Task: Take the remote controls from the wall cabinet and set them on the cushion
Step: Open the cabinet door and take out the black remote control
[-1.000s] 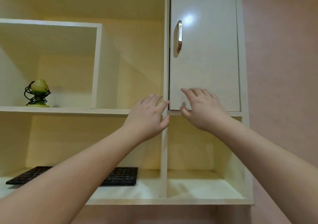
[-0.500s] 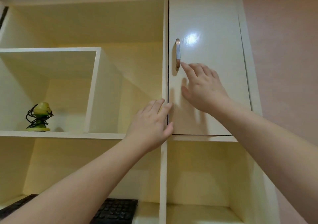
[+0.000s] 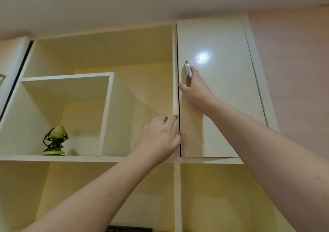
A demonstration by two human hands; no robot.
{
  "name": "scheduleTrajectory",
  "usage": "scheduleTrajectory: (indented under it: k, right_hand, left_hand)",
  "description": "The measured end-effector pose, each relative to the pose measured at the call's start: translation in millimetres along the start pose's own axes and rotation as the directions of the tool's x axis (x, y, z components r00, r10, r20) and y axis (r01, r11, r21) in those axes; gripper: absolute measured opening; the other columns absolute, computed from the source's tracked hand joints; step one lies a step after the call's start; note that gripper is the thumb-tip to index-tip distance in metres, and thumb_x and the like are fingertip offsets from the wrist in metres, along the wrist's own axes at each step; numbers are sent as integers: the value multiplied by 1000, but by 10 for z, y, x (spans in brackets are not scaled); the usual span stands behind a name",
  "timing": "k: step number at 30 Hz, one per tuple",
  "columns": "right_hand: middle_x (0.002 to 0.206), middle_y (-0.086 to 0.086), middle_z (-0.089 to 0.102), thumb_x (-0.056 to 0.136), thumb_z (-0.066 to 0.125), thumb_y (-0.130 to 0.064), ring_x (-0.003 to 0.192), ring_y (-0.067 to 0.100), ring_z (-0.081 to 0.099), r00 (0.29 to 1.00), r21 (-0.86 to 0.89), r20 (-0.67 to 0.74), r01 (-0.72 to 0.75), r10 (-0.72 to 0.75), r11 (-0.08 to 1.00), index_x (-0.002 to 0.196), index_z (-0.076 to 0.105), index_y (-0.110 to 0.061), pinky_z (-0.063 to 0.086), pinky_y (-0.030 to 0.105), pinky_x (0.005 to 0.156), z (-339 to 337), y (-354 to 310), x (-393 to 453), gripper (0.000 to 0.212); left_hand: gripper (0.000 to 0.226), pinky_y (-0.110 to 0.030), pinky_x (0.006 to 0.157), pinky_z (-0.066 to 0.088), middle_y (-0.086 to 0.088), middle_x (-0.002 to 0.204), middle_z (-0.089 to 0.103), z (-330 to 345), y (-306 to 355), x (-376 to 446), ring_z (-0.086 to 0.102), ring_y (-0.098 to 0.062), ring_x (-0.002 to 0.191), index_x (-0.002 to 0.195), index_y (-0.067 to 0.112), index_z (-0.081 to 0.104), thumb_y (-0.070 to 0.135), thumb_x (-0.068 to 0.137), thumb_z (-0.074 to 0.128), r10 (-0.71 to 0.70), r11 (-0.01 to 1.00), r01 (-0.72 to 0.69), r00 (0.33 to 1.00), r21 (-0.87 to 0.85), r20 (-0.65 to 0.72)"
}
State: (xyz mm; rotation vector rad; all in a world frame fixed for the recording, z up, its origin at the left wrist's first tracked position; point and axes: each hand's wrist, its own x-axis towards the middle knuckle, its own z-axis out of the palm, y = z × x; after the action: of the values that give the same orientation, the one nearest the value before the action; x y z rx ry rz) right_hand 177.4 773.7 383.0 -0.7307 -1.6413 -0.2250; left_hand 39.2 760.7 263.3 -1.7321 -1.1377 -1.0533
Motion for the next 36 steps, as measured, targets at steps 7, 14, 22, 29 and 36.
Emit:
scheduleTrajectory:
  k: [7,14,22,29,36]
  right_hand:
    - [120,-5,54,90,59,-34,96,16,59,980,374,73,-198,184,906,147,26,-20,50,34,89,-151,-15,-85,68]
    - [96,-4,63,88,64,-26,71,9,57,980,475,81,-198,181,858,127,57,-14,39,22,60,-318,-108,-84,41]
    - [140,3,40,84,62,-41,131,21,37,987,-226,-141,-108,77,968,139,39,-25,33,38,107,-175,-71,-275,62]
    - [160,12,-7,74,75,-45,148,25,-5,985,-554,-80,-171,153,815,149,-18,-15,13,46,116,100,-153,-465,124]
    - [161,9,-3,74,74,-33,148,24,-1,992,-567,-83,-122,91,815,150,-17,-12,17,43,118,-14,-238,-571,120]
  left_hand:
    - [50,-33,92,40,2,120,54,39,117,-105,48,-17,113,138,23,42,50,96,39,-127,967,143,988,-211,86]
    - [48,-31,81,54,6,107,66,188,380,-85,65,-13,96,126,26,48,48,86,62,-282,478,441,896,-760,342]
    - [41,-45,93,54,-1,110,70,327,442,-92,67,-20,102,123,15,55,32,87,66,-252,204,501,857,-841,450]
    - [32,-47,86,56,6,95,74,348,456,-149,69,-15,92,109,29,62,42,80,64,-271,185,501,853,-845,447]
    - [36,-43,88,56,5,102,74,262,513,-204,70,-15,95,118,23,59,33,84,67,-240,98,471,866,-877,438]
